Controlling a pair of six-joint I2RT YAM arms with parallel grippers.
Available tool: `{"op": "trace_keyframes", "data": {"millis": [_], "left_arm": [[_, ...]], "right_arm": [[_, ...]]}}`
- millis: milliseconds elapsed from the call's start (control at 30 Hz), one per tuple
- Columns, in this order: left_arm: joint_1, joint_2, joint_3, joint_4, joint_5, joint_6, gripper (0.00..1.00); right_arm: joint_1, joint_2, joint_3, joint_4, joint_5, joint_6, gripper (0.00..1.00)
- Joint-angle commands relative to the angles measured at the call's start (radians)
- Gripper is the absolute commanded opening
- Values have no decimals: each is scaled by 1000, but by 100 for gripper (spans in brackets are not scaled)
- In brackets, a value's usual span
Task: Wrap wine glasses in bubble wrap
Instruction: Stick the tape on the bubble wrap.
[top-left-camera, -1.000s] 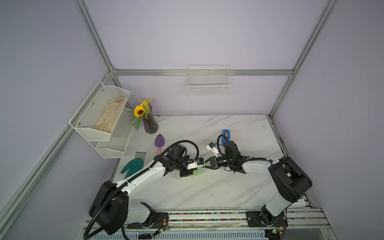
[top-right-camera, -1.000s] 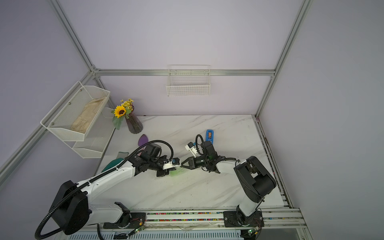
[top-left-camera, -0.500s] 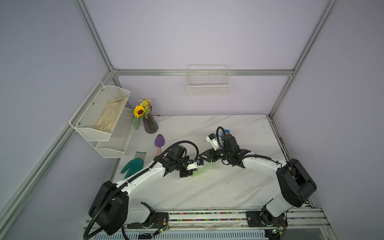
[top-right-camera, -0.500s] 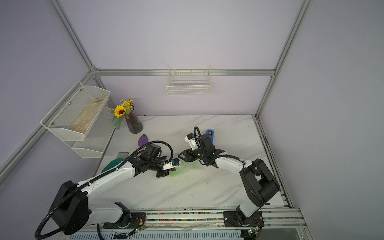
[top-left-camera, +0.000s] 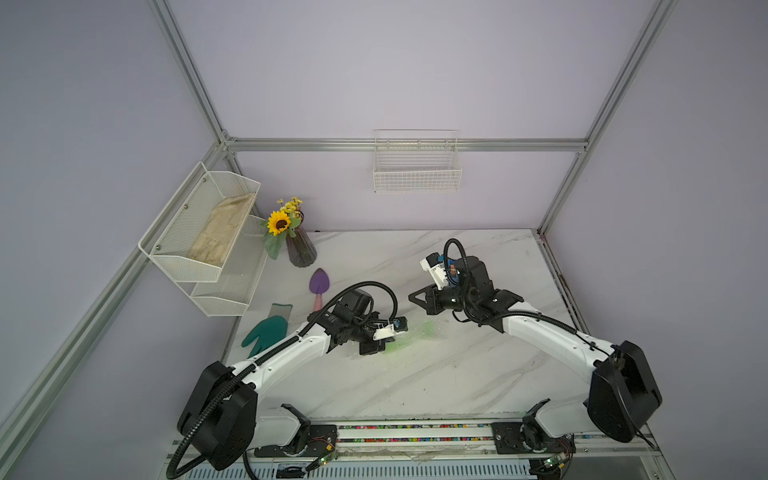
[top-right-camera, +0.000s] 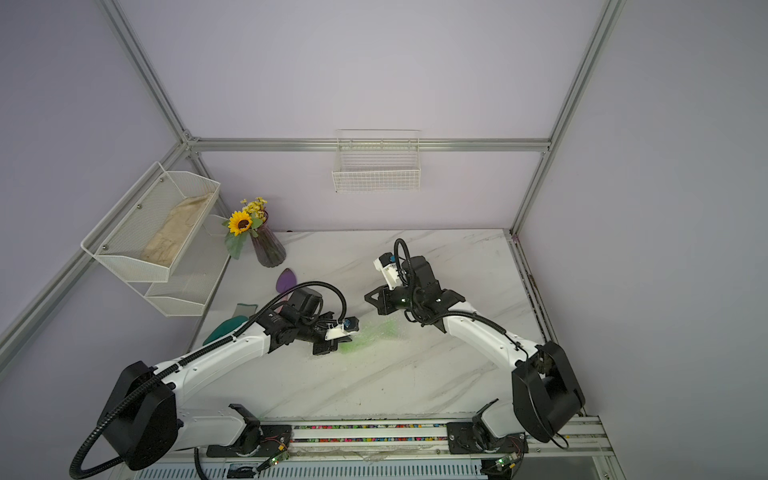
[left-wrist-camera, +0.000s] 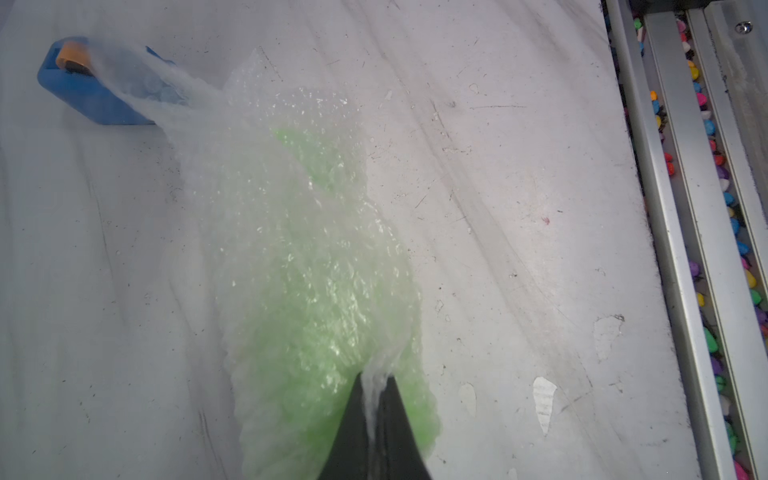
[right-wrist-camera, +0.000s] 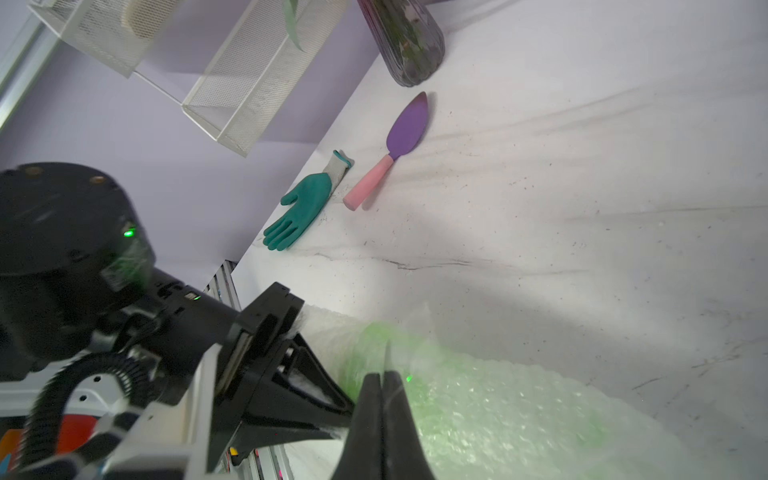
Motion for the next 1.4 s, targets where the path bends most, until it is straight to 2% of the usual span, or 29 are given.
{"op": "trace_keyframes", "data": {"millis": [0, 100, 267, 467, 667, 833, 933, 1100, 1200, 1367], "left_arm": [[-4, -24, -24, -1, 23, 17, 6], [-3, -20, -22, -2, 29, 19, 6], [-3, -25, -22, -1, 49, 17, 6], [-3, -25, -22, 1, 62, 15, 6], [0, -28, -28, 1, 68, 15, 6], [4, -26, -27, 1, 94, 15, 6], [5, -27, -26, -1, 94, 15, 6], [6, -31, -30, -6, 87, 16, 6], [6, -36, -32, -7, 86, 17, 6], [8, -36, -33, -9, 82, 19, 6]], "right_arm": [[2, -73, -5, -105, -24, -10, 0], [2, -127, -57, -98, -125, 27, 0], [5, -212, -230, 31, -277, 85, 0], [45, -248, -432, 342, -302, 141, 0], [80, -186, -568, 709, -319, 144, 0], [82, -61, -596, 926, -305, 53, 0], [82, 63, -569, 1004, -351, 11, 0], [82, 213, -535, 1094, -337, -50, 0], [80, 246, -526, 1094, -274, -96, 0], [79, 232, -526, 1092, -240, -141, 0]]}}
